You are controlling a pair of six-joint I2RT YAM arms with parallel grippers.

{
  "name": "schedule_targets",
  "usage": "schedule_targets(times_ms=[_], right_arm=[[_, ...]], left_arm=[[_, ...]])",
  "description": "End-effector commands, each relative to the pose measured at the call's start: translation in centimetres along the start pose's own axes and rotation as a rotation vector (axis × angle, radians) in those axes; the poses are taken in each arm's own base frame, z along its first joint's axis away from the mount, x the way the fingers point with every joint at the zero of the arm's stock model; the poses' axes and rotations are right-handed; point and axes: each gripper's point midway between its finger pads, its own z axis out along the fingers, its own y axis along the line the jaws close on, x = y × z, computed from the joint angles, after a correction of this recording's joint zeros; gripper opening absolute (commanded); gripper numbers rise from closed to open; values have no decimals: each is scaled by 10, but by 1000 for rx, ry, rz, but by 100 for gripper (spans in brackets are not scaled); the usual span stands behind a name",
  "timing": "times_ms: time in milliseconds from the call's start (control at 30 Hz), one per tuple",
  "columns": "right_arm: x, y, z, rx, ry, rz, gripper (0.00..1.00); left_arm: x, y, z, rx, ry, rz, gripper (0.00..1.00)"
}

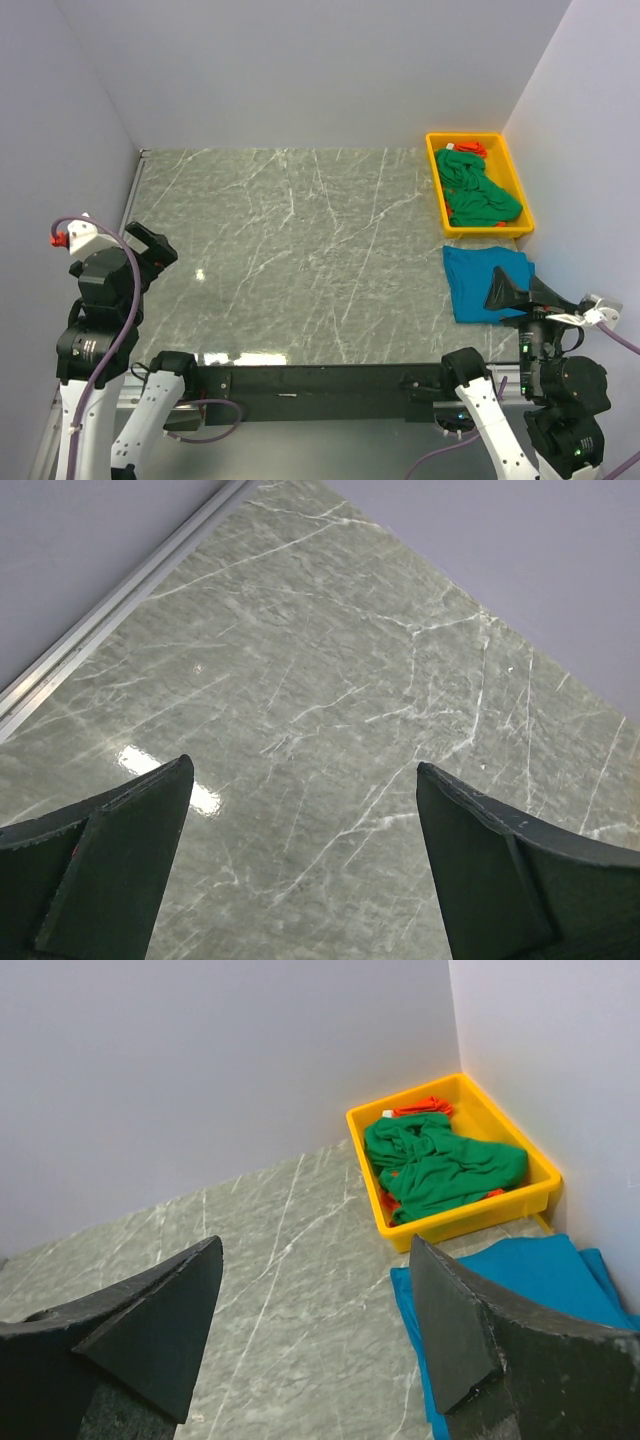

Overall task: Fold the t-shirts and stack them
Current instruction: Neatly place the folded tshirt to the corner

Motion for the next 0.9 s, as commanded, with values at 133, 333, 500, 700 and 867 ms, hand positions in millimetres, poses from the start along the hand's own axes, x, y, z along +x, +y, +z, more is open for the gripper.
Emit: schedule_targets(times_ms=[133, 333, 500, 700, 867], right_arm=[[-6, 4, 2, -17, -26, -4, 82], [0, 8, 4, -41, -12, 4, 82], [6, 19, 9, -78, 21, 22, 87], [21, 52, 21, -203, 87, 99, 89], [54, 69, 46, -191, 215, 213, 90]], left_arm=[[-20, -10, -3, 28, -50, -3, 100], [-14, -9, 1, 29, -45, -1, 99], [-7, -10, 3, 45, -35, -8, 99], [7, -27, 20, 123, -9, 18, 99], [33, -48, 43, 231, 37, 54, 99]])
